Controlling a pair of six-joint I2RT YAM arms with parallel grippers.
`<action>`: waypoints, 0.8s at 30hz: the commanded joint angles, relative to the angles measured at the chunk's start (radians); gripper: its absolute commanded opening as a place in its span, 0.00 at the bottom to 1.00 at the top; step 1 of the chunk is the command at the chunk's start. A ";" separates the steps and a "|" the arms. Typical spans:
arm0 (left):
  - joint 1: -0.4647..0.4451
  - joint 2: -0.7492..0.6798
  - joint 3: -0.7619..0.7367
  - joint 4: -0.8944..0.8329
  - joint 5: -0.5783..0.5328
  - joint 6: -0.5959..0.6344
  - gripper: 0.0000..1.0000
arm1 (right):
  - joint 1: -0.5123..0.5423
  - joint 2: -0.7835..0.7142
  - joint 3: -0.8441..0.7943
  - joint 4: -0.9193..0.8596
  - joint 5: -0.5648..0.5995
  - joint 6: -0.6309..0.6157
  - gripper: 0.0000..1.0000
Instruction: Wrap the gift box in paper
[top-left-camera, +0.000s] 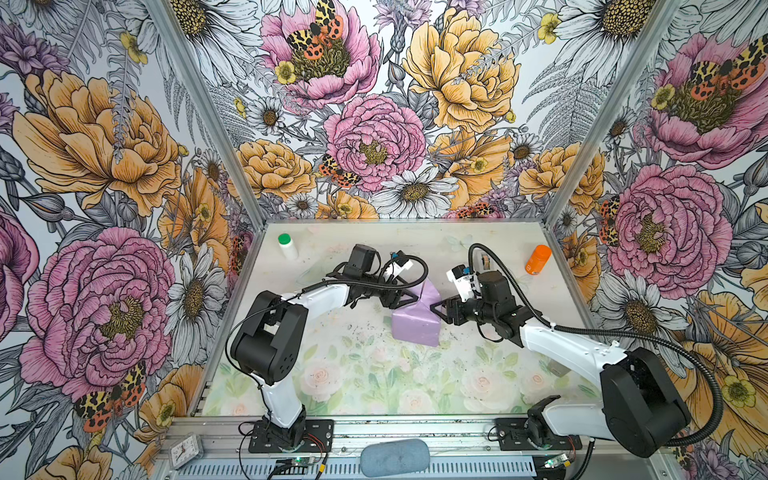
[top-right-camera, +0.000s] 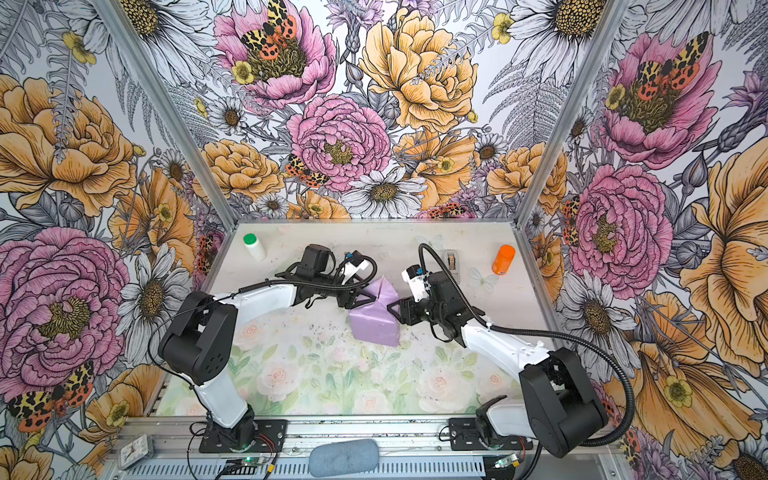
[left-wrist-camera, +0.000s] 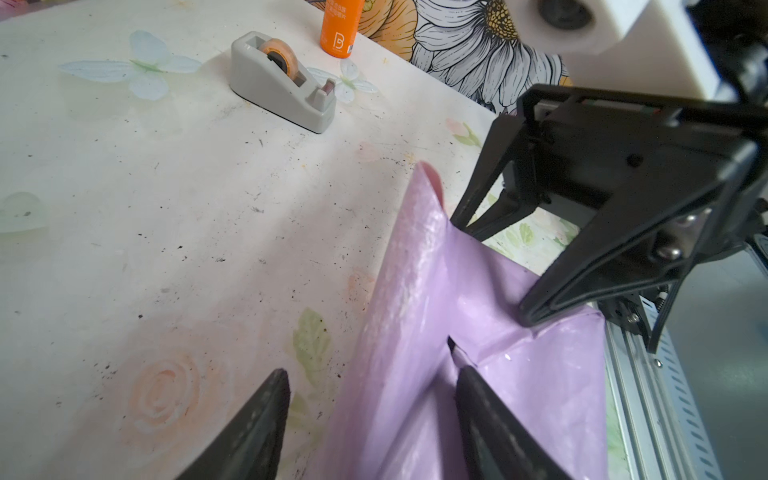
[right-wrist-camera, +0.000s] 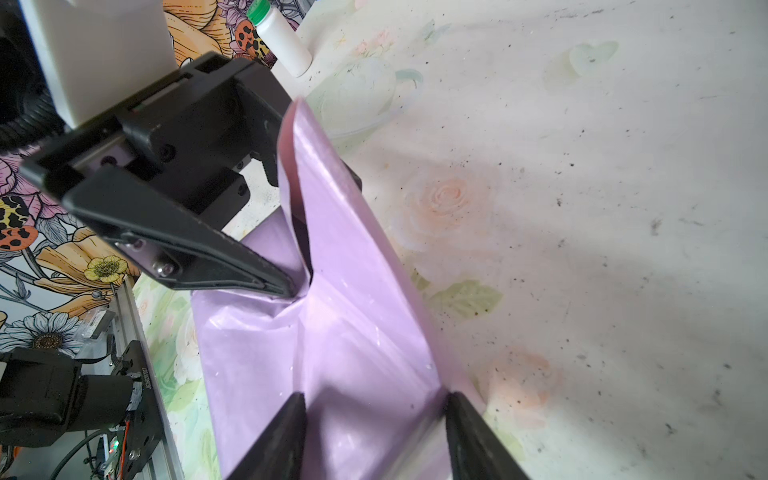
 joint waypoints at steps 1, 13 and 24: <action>0.007 0.033 0.032 -0.047 0.088 0.054 0.66 | 0.009 0.026 -0.036 -0.081 0.026 -0.029 0.55; 0.010 0.119 0.103 -0.047 0.197 0.062 0.66 | 0.009 0.020 -0.040 -0.085 0.029 -0.032 0.55; -0.005 0.176 0.173 -0.069 0.229 0.067 0.65 | 0.009 0.020 -0.038 -0.085 0.028 -0.034 0.55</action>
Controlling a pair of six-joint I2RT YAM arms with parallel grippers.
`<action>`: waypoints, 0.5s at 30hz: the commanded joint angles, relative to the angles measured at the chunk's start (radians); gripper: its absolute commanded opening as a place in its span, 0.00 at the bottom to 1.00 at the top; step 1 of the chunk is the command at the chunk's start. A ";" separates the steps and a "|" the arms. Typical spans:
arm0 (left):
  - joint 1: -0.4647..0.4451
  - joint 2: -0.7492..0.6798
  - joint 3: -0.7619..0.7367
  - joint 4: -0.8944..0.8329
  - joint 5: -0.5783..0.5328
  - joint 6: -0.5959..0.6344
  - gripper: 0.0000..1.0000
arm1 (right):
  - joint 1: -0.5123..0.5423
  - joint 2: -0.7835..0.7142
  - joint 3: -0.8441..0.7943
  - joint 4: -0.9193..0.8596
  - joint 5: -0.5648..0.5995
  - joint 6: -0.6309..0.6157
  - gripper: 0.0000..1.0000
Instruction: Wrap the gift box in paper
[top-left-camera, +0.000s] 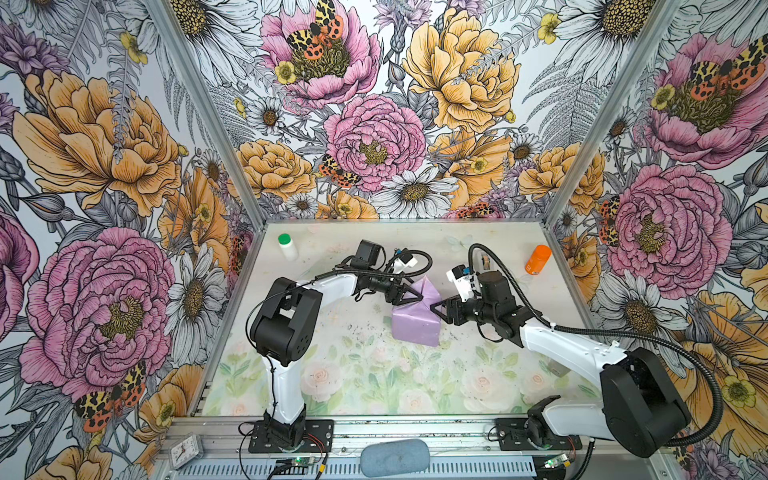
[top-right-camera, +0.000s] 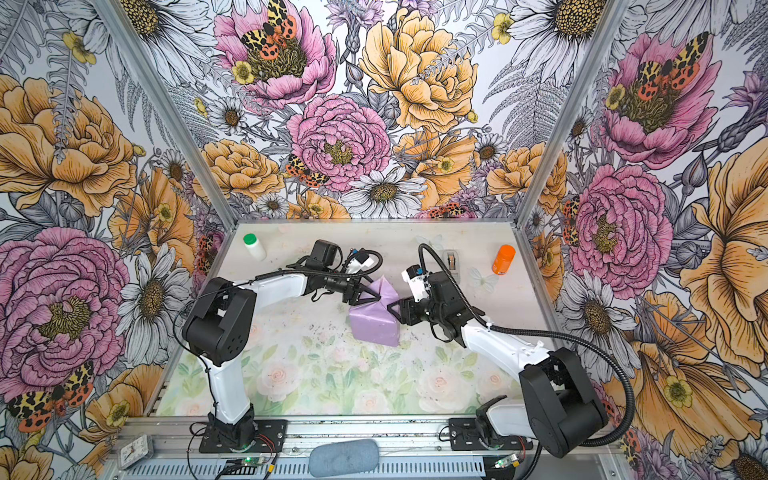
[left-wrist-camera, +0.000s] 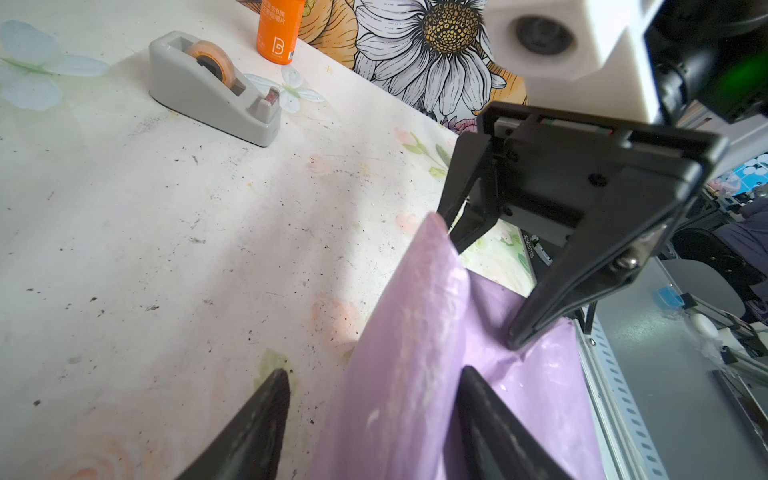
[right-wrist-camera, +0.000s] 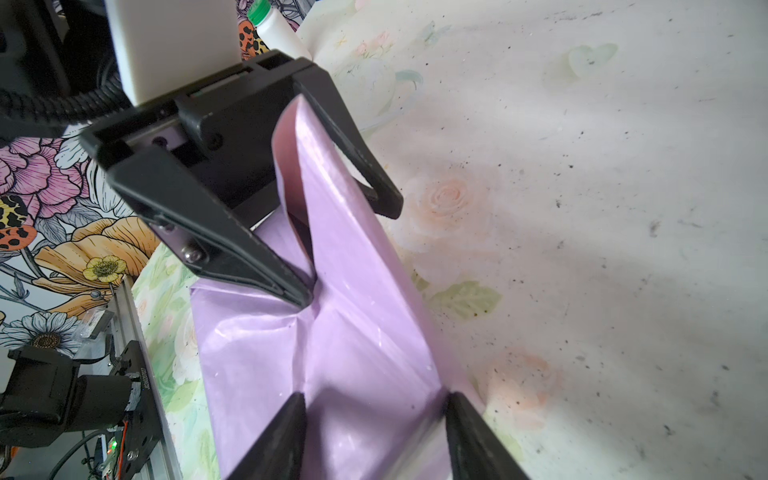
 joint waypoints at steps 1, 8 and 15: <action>-0.014 0.025 0.035 -0.017 0.038 0.025 0.65 | 0.008 0.020 -0.038 -0.088 0.028 -0.031 0.55; -0.023 0.048 0.080 -0.052 0.047 0.045 0.64 | 0.008 0.018 -0.040 -0.091 0.032 -0.031 0.55; -0.031 0.075 0.131 -0.136 0.039 0.098 0.62 | 0.009 0.019 -0.039 -0.091 0.034 -0.031 0.55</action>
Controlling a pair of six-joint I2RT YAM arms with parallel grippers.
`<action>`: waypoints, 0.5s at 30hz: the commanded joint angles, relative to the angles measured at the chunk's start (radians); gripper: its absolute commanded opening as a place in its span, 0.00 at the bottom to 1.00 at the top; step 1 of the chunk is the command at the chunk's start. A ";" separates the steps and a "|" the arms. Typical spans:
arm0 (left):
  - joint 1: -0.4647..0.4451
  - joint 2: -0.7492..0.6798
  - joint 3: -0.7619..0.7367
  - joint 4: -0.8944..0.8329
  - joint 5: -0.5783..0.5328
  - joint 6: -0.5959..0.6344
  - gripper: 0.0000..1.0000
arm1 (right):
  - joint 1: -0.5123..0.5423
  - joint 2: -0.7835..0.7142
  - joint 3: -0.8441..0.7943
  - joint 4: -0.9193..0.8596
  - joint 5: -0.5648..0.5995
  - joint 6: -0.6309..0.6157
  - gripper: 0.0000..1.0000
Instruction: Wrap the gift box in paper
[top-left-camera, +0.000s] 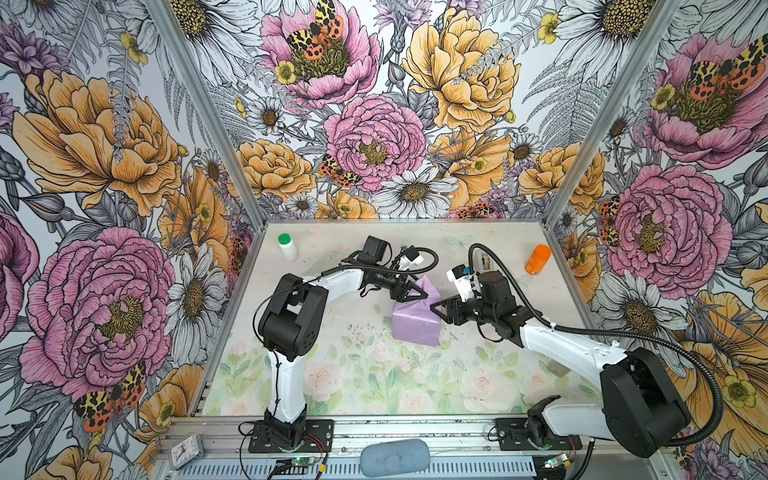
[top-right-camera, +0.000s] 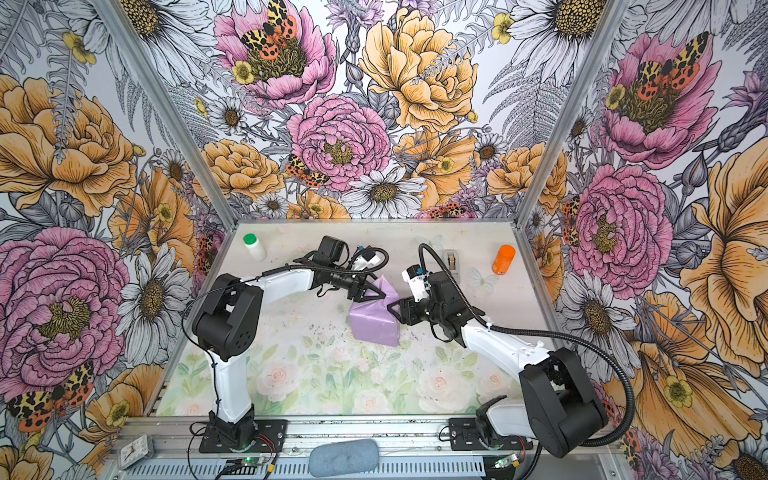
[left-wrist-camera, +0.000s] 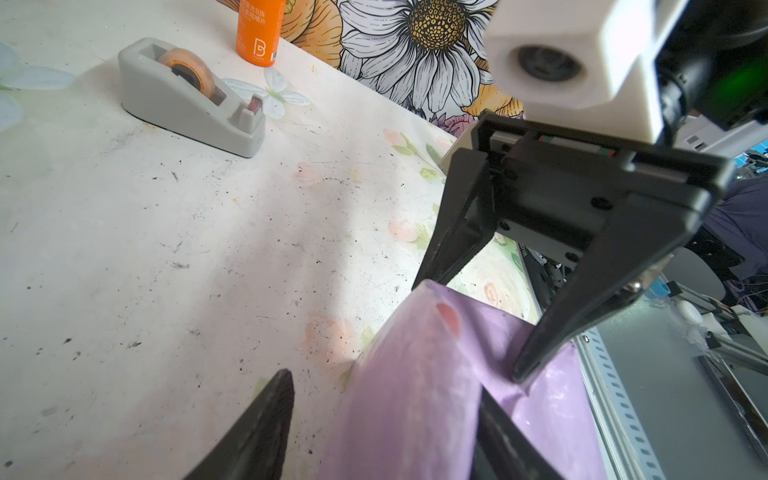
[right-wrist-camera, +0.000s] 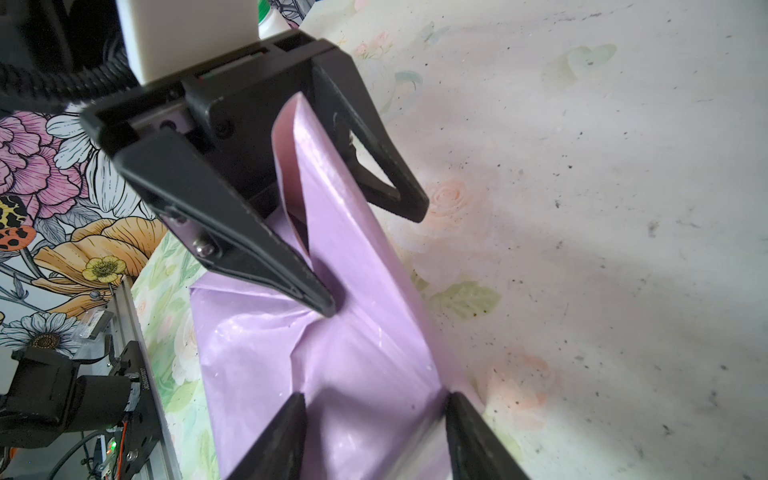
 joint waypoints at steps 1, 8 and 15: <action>-0.008 0.018 0.026 -0.040 0.029 0.046 0.62 | 0.009 0.020 -0.039 -0.091 0.033 -0.031 0.55; -0.007 0.003 0.035 -0.040 0.064 0.042 0.65 | 0.009 0.023 -0.037 -0.091 0.034 -0.033 0.55; -0.008 -0.008 0.045 -0.040 0.062 0.037 0.65 | 0.009 0.025 -0.036 -0.091 0.033 -0.033 0.55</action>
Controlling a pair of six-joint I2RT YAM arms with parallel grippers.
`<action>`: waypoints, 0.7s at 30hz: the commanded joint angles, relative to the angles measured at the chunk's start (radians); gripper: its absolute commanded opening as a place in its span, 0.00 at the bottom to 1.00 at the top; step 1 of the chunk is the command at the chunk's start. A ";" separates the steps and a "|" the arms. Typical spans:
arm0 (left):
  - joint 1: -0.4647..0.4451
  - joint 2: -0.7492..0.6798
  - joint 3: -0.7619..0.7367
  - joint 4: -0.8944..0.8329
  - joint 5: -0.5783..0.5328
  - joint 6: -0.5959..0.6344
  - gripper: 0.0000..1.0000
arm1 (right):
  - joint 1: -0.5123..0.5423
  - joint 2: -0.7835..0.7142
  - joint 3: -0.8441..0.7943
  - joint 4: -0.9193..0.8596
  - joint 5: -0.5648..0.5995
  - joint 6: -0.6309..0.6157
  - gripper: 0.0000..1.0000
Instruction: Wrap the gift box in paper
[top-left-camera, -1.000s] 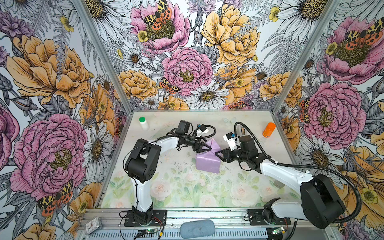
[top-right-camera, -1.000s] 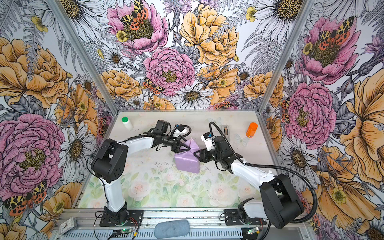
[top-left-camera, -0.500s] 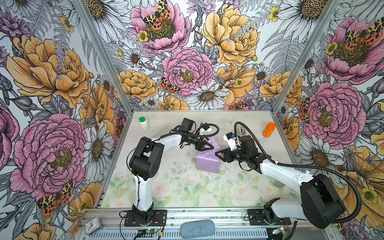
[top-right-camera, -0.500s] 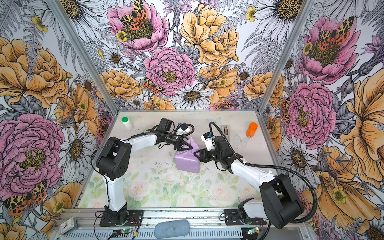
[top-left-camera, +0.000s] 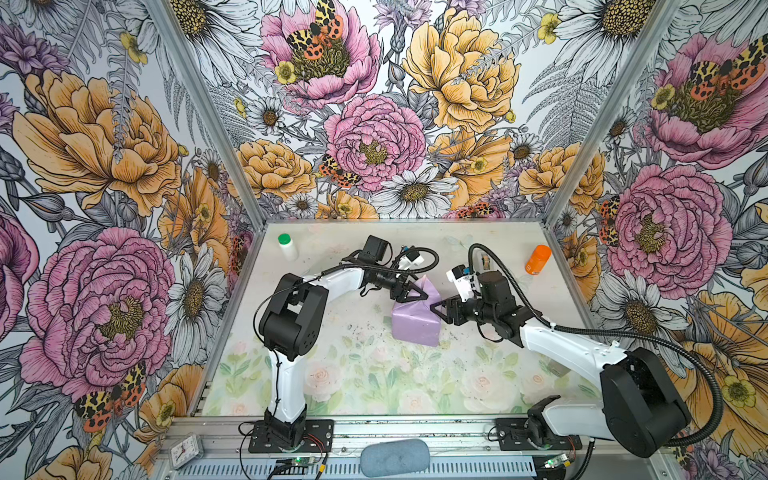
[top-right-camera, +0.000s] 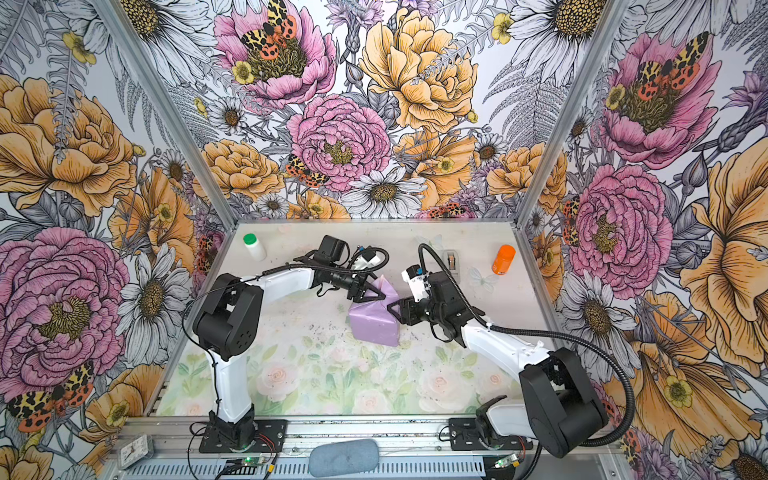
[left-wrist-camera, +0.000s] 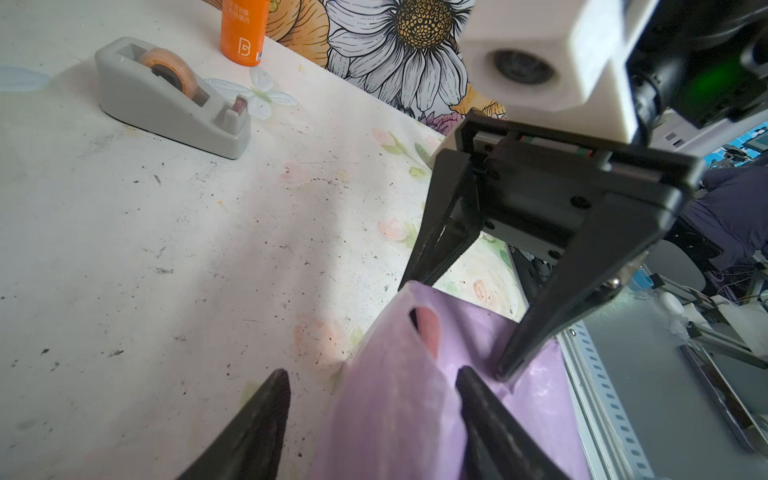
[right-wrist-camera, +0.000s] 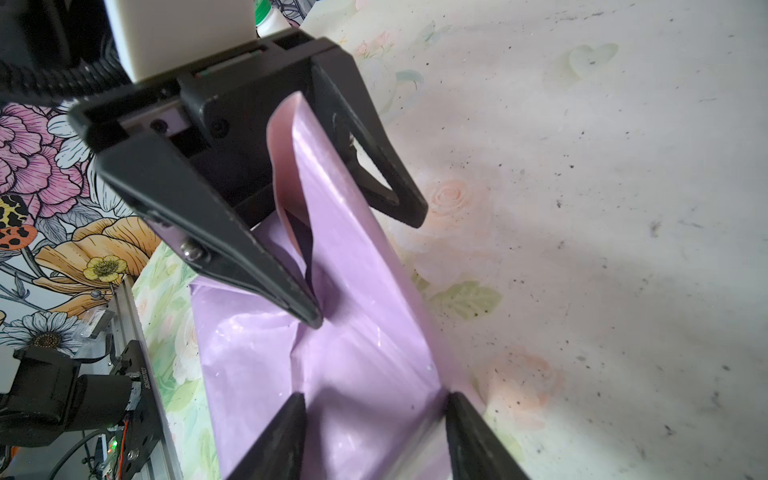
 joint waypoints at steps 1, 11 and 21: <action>-0.008 0.000 0.038 -0.006 0.032 0.011 0.65 | 0.009 0.023 -0.035 -0.091 0.034 -0.033 0.55; -0.006 0.052 0.071 -0.098 -0.033 0.076 0.61 | 0.008 0.020 -0.036 -0.091 0.035 -0.034 0.55; -0.028 0.069 0.062 -0.121 -0.041 0.110 0.48 | 0.009 0.017 -0.032 -0.091 0.033 -0.029 0.55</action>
